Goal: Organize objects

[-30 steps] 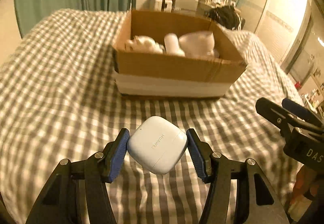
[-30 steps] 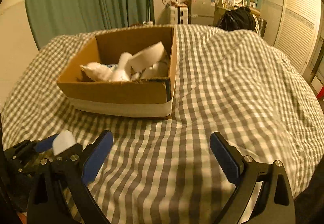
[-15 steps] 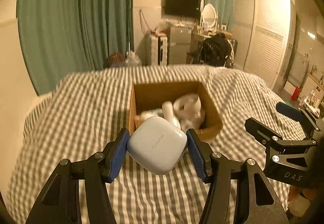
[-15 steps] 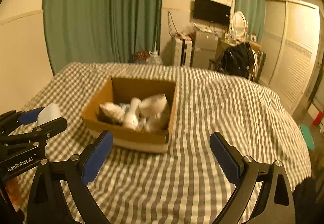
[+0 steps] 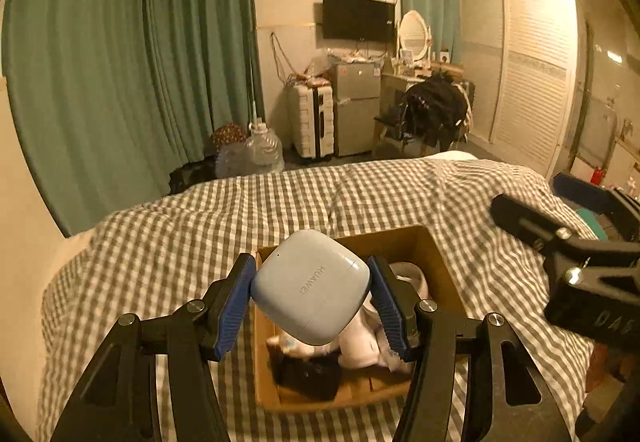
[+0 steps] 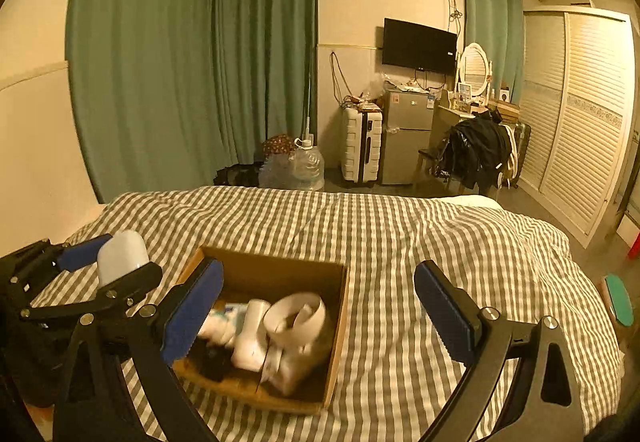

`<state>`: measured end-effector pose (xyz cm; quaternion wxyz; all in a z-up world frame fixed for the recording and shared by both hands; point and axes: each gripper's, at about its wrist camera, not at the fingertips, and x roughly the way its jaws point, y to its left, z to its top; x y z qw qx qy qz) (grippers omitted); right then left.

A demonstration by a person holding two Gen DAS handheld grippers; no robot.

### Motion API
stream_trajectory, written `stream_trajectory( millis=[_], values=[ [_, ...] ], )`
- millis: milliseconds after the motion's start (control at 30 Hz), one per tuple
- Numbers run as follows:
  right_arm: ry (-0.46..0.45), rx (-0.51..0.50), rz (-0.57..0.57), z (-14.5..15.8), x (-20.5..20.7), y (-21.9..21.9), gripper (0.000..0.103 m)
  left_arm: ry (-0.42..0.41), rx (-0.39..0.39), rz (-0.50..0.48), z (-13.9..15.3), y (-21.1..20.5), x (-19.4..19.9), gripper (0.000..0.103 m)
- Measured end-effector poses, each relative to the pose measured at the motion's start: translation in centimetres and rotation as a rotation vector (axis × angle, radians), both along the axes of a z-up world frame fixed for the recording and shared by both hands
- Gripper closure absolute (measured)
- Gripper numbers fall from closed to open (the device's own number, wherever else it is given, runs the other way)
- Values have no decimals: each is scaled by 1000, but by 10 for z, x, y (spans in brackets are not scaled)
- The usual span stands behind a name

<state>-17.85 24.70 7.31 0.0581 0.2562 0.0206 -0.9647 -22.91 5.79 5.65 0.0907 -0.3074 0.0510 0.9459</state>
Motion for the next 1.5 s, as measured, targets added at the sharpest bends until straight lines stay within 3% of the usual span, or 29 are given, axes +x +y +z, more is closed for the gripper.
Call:
stream_trajectory(
  millis=[167, 400, 600, 767, 833, 933, 1067, 1267, 1500],
  values=[
    [-17, 3, -16, -11, -44, 5, 6, -53, 0, 0, -28, 4, -46, 44],
    [-66, 36, -11, -49, -89, -2, 6, -157, -34, 8, -78, 15, -88, 44],
    [-145, 30, -10, -91, -105, -2, 6, -229, -52, 3, -113, 18, -99, 44],
    [-168, 16, -38, -101, -108, 8, 6, -259, -50, -2, -124, 18, -98, 42],
    [-173, 7, -41, -102, -108, 12, 6, -251, -49, -2, -122, 19, -96, 41],
    [-180, -1, -45, -104, -105, 15, 6, -214, -79, 13, -115, 24, -92, 25],
    [-158, -19, -63, -97, -94, 20, 6, -153, -92, 4, -95, 29, -83, 19],
    [-88, -21, -73, -59, -62, 23, 6, -91, -57, 11, -55, 22, -58, 19],
    [21, -10, -75, 7, -13, 21, 6, 44, -30, 36, 17, 12, -5, 18]
  ],
)
